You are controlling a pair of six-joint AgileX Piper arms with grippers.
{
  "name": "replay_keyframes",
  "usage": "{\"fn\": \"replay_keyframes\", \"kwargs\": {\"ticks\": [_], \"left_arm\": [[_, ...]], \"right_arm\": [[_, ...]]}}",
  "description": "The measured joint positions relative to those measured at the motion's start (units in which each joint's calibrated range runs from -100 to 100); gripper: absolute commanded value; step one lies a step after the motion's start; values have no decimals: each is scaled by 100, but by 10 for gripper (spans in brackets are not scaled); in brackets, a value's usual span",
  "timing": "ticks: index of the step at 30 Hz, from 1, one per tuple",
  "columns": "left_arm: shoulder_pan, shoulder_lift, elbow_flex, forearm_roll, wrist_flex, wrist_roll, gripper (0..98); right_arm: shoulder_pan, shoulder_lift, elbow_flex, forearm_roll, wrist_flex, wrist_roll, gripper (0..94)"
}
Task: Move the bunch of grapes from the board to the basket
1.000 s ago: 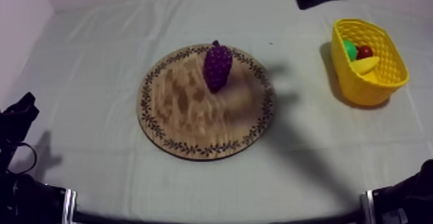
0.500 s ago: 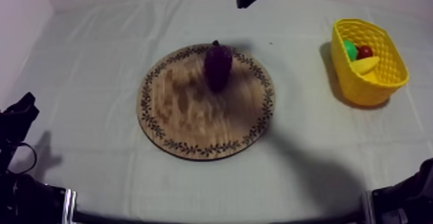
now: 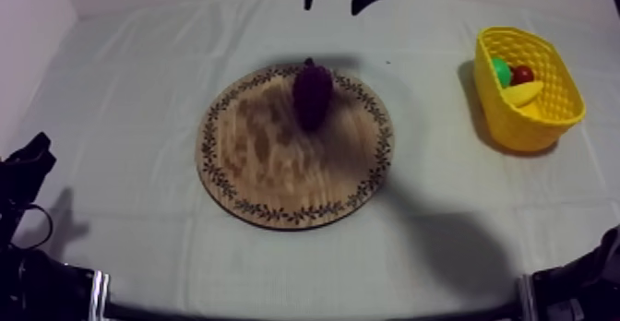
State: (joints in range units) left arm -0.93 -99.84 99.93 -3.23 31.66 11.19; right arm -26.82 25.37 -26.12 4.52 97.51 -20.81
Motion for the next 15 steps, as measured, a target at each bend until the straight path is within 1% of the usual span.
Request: {"fn": "replay_keyframes", "kwargs": {"ticks": [5,9,15], "left_arm": [[0,0,0,0,0,0,0],[0,0,0,0,0,0,0],[0,0,0,0,0,0,0]], "right_arm": [[0,164,86,15,0,-25,638],[-13,383,249,20,-27,-71,664],[-65,865,456,-44,-166,-81,687]]}}
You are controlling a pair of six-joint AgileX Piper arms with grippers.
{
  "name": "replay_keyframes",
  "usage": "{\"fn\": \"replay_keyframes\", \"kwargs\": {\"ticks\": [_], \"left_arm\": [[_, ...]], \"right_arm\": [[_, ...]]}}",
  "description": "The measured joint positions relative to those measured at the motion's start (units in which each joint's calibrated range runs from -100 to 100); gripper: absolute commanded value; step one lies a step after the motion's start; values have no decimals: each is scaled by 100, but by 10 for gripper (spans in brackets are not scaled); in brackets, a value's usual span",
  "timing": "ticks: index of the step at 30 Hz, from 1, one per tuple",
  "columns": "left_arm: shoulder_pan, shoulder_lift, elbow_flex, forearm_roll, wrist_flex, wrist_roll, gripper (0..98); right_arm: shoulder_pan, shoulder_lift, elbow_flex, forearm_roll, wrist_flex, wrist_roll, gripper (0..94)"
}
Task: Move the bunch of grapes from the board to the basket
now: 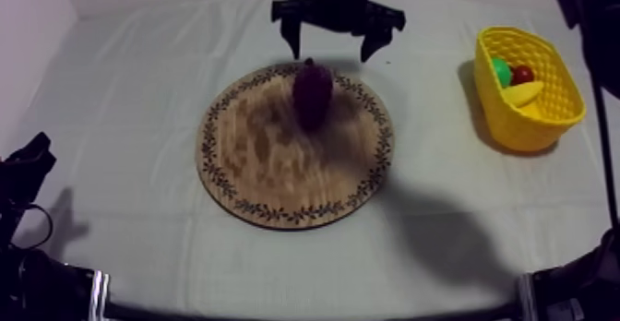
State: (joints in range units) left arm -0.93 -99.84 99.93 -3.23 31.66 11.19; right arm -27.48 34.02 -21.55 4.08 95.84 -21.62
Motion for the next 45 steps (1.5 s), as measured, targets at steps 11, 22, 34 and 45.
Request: {"fn": "replay_keyframes", "kwargs": {"ticks": [11,22,34,45], "left_arm": [[0,0,0,0,0,0,0],[0,0,0,0,3,0,0],[0,0,0,0,3,0,0],[0,0,0,0,3,0,0]], "right_arm": [[-56,992,-628,-91,43,24,706],[39,1891,-1357,-175,161,61,723],[11,2476,-1709,-190,159,306,554],[61,2413,-1945,-253,159,282,393]]}}
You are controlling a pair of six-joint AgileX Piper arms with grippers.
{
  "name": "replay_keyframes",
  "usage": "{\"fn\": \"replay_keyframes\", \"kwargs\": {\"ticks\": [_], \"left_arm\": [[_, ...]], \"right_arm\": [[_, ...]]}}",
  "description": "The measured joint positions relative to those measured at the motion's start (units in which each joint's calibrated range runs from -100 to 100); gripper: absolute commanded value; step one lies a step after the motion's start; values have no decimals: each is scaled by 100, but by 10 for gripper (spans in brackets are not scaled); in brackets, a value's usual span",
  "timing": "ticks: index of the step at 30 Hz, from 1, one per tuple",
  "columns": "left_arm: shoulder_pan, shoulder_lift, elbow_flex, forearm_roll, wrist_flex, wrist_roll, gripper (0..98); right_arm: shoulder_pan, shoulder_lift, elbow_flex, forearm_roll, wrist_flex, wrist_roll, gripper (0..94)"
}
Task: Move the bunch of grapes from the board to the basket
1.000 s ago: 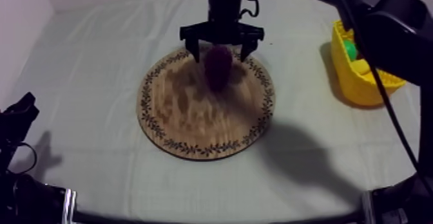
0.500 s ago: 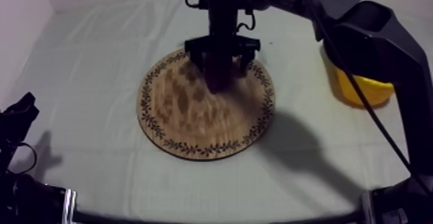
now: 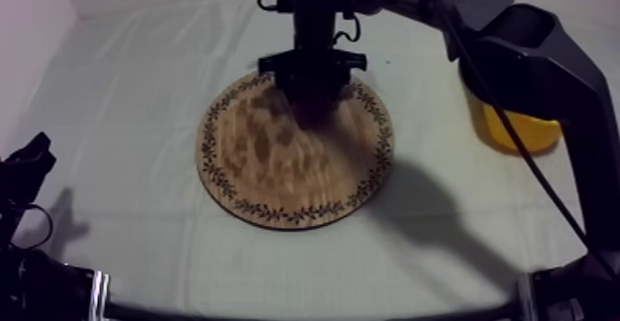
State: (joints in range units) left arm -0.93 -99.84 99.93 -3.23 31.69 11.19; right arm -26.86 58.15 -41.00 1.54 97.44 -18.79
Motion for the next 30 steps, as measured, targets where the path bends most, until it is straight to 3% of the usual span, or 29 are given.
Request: {"fn": "replay_keyframes", "kwargs": {"ticks": [17,30], "left_arm": [[0,0,0,0,0,0,0],[0,0,0,0,0,0,0]], "right_arm": [[-86,-1295,109,198,65,176,367],[-134,-2686,1182,358,40,441,379]]}}
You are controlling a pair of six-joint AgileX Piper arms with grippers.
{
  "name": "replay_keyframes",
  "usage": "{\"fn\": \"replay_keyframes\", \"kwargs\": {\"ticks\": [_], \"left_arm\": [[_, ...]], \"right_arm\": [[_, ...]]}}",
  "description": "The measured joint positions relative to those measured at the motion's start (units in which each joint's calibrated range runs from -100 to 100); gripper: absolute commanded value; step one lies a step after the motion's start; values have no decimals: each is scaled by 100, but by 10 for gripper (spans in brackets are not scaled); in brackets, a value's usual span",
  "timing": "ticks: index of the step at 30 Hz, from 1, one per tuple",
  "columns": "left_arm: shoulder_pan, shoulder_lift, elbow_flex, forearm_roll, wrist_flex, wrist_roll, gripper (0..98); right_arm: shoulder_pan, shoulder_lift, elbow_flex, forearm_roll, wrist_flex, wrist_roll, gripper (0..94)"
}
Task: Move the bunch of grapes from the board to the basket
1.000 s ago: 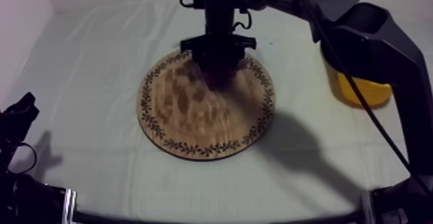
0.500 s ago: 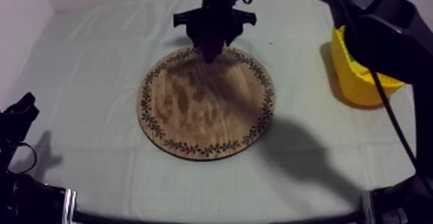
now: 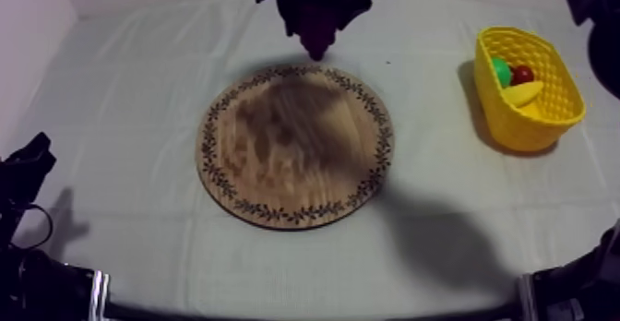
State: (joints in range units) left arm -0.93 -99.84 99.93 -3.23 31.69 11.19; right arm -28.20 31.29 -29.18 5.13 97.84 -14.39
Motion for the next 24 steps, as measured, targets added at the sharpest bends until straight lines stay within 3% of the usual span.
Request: {"fn": "replay_keyframes", "kwargs": {"ticks": [10,24], "left_arm": [[0,0,0,0,0,0,0],[0,0,0,0,0,0,0]], "right_arm": [[348,-1014,1193,151,-19,221,380],[1431,-2107,2720,444,-55,660,389]]}}
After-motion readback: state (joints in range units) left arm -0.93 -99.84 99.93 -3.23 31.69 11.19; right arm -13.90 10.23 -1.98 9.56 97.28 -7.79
